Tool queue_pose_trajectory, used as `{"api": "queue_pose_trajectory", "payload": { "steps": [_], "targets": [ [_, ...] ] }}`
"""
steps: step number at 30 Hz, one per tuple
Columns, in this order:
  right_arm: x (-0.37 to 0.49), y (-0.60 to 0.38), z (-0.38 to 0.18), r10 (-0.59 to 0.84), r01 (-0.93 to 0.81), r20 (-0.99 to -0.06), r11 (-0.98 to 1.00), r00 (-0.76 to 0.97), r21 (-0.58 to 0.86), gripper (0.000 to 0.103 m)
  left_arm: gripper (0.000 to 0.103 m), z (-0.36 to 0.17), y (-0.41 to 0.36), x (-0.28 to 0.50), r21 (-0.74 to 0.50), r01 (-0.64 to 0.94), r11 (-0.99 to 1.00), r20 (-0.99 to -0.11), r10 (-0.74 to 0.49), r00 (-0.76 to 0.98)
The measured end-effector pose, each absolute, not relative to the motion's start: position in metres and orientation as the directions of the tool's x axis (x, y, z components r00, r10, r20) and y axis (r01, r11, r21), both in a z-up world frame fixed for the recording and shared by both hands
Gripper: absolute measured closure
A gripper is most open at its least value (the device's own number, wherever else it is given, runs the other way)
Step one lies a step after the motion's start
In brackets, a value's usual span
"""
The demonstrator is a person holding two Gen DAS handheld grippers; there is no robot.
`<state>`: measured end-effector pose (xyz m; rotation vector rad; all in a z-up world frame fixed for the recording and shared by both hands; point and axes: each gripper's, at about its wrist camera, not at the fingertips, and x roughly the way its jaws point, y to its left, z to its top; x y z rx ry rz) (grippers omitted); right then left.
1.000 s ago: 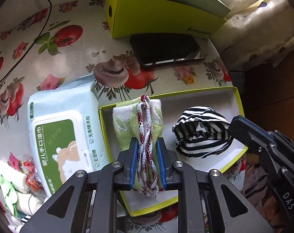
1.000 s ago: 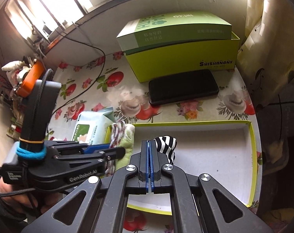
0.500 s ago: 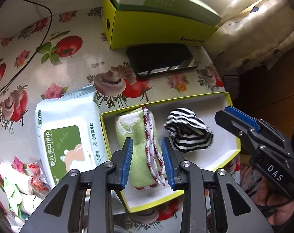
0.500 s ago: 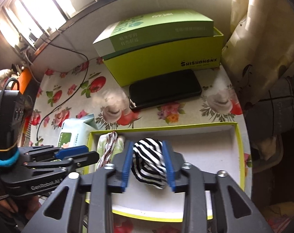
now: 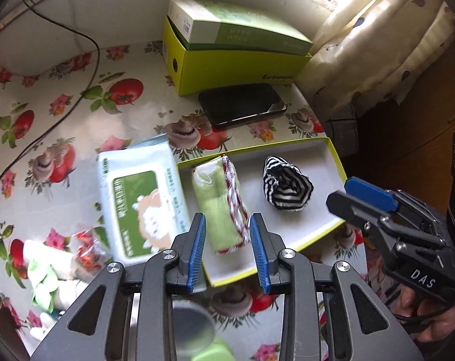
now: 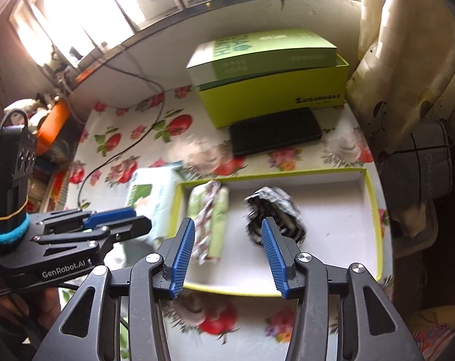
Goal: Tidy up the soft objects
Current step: 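Lower the green towel into the box tray and open left gripper, then move both open grippers back over the remaining pile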
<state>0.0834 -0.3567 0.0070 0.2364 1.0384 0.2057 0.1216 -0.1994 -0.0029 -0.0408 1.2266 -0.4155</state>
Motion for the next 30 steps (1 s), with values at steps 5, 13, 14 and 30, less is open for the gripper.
{"api": "queue_pose_trajectory", "payload": {
  "steps": [5,13,14,30],
  "targets": [
    [0.064,-0.333,0.014,0.306,-0.093,-0.823,0.95,0.478,0.299,0.054,0.071,0.006,-0.179,0.102,-0.237,0.279,0.93,-0.899,-0.319,0.299],
    [0.04,-0.29,0.022,0.35,-0.174,-0.83,0.937,0.436,0.304,0.053,0.071,0.015,-0.137,0.07,-0.249,0.226,0.942,-0.894,-0.313,0.32],
    [0.037,-0.285,0.022,0.35,-0.182,-0.832,0.936,0.43,0.3,0.053,0.071,0.015,-0.133,0.067,-0.249,0.22,0.943,-0.894,-0.311,0.322],
    [0.012,-0.219,0.016,0.371,-0.293,-0.862,0.915,0.345,0.277,0.053,0.071,0.01,-0.059,0.026,-0.24,0.1,0.966,-0.901,-0.26,0.347]
  ]
}}
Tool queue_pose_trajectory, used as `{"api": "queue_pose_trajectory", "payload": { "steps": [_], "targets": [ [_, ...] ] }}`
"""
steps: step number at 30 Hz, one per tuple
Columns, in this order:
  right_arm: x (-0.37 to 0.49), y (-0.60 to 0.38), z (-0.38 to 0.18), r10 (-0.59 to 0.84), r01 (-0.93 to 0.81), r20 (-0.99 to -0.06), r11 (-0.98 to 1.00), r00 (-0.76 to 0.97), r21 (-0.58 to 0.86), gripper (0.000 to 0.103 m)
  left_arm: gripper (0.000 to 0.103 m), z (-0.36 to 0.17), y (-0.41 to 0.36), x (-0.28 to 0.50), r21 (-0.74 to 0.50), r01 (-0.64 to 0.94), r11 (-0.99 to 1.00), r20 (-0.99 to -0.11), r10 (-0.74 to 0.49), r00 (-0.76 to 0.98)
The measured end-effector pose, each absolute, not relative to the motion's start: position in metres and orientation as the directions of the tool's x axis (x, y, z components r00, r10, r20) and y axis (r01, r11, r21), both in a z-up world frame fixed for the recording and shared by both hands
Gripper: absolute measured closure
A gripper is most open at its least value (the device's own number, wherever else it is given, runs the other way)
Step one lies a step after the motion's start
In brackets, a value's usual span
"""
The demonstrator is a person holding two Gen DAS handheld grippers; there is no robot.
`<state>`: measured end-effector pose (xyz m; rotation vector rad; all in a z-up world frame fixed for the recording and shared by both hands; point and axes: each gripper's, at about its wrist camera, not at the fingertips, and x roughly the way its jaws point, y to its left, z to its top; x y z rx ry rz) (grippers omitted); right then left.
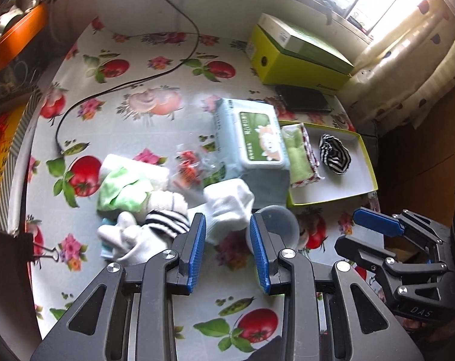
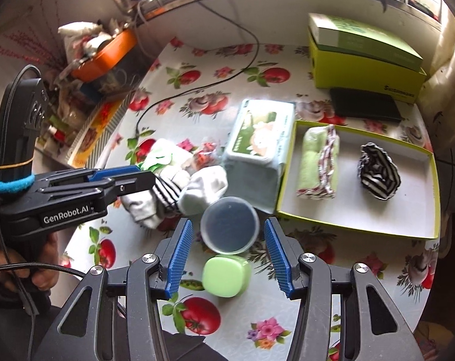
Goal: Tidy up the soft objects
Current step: 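Move both open grippers back over the remaining pile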
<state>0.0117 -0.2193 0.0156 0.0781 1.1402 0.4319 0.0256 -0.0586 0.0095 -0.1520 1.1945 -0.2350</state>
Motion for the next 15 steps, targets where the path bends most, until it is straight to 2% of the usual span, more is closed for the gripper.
{"api": "queue_pose_trajectory", "payload": {
  "steps": [15],
  "targets": [
    [0.018,-0.199,0.008,0.382,-0.32,-0.874,0.904,0.3,0.285,0.053,0.071,-0.004,-0.009,0.017,-0.247,-0.024,0.969,-0.914,-0.225,0.338]
  ]
}}
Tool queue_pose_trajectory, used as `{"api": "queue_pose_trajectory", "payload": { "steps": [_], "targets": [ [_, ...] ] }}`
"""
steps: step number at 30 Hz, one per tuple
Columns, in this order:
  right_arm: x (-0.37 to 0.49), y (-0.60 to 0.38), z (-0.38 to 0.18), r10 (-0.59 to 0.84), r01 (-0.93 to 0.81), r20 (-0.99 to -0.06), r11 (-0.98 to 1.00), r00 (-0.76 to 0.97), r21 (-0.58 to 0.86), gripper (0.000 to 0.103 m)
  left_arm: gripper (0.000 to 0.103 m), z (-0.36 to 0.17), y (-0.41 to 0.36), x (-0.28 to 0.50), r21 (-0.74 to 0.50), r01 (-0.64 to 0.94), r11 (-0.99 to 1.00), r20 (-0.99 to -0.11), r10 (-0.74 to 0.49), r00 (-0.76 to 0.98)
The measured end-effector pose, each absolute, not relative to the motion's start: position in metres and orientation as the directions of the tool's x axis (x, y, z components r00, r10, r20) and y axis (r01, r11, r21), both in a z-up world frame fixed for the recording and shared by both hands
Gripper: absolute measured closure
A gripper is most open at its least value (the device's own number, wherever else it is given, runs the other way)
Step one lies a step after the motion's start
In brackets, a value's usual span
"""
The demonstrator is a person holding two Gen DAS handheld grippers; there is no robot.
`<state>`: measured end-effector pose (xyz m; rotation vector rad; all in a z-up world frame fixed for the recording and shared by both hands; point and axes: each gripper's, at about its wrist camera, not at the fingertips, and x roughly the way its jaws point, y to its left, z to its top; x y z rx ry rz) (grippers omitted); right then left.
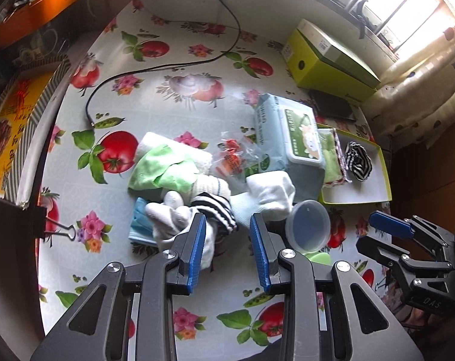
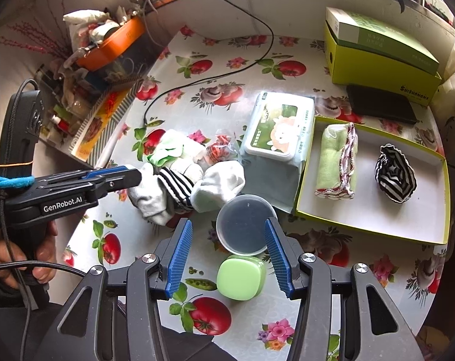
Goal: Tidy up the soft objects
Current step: 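Move both open grippers back over the remaining pile, then grasp green microfiber cloth with left gripper while right gripper grasps white glove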
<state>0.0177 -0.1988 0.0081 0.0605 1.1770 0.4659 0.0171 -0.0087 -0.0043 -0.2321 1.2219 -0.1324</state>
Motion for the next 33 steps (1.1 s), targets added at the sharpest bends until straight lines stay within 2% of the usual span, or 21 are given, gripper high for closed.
{"api": "queue_pose_trajectory", "payload": {
  "steps": [22,26,33],
  "targets": [
    [0.049,-0.173,-0.016,0.391,-0.347,-0.89,0.889,0.234,0.299,0.046,0.071,-0.028,0.052,0.02,-0.251,-0.185,0.95,-0.929,-0.183,0.32],
    [0.06,-0.167,-0.024,0.389,-0.348,-0.896,0.887,0.216,0.302,0.045,0.067,-0.029,0.058,0.026,-0.255,-0.192,0.948,-0.928,-0.184,0.324],
    [0.081,-0.158,-0.045,0.376,-0.327,-0.909,0.894,0.177,0.306,0.043,0.067,-0.032,0.058,0.039,-0.264,-0.181,0.947,-0.926,-0.197,0.322]
  ]
}}
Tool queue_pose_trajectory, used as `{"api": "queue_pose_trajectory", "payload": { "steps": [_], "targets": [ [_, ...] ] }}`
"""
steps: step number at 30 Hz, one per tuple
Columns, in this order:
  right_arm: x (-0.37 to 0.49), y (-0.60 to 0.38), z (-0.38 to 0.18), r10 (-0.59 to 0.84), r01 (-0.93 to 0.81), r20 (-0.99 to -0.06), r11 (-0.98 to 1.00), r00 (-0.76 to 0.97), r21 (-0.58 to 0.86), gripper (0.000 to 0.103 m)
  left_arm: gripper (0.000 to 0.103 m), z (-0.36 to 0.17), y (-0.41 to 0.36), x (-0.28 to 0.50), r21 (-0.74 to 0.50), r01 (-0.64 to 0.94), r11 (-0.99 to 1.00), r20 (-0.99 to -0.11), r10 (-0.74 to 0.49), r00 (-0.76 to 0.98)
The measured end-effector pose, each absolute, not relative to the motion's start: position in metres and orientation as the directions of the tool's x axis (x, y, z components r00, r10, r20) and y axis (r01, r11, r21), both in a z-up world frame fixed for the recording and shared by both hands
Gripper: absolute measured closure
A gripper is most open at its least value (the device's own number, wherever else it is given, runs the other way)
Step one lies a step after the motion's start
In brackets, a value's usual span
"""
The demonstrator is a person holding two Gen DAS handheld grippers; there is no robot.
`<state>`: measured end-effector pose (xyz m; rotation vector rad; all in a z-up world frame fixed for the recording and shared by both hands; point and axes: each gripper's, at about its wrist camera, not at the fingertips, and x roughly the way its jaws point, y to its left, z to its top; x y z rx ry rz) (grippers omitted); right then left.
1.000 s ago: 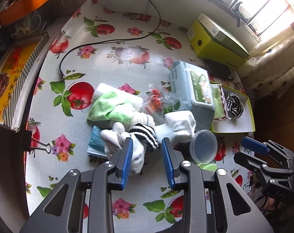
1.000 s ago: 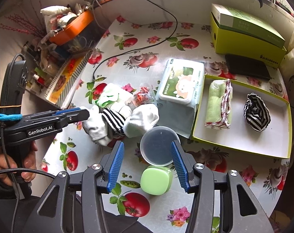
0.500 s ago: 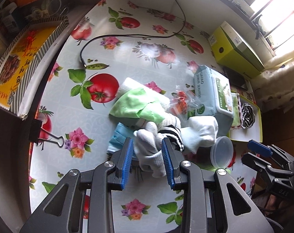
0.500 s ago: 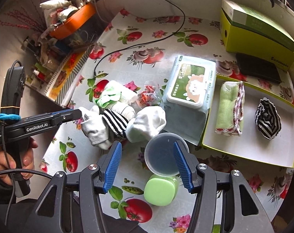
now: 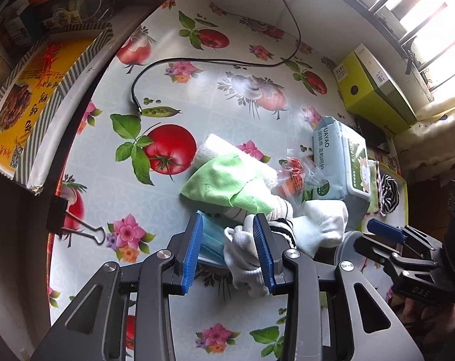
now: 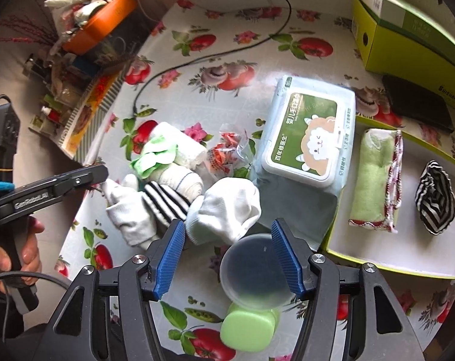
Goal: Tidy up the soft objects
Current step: 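Grasp green microfiber cloth with left gripper while right gripper grasps white glove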
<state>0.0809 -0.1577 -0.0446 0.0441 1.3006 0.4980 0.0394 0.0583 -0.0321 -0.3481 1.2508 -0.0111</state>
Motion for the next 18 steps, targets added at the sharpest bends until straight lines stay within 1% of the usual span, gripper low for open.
{"api": "queue_pose_trajectory", "payload": {
  "steps": [18],
  "targets": [
    [0.105,-0.124,-0.086,0.319,-0.341,-0.946,0.897,0.058,0.281,0.041,0.065,-0.062,0.055,0.075,-0.305,-0.136,0.942,-0.927,-0.262,0.267]
  ]
}}
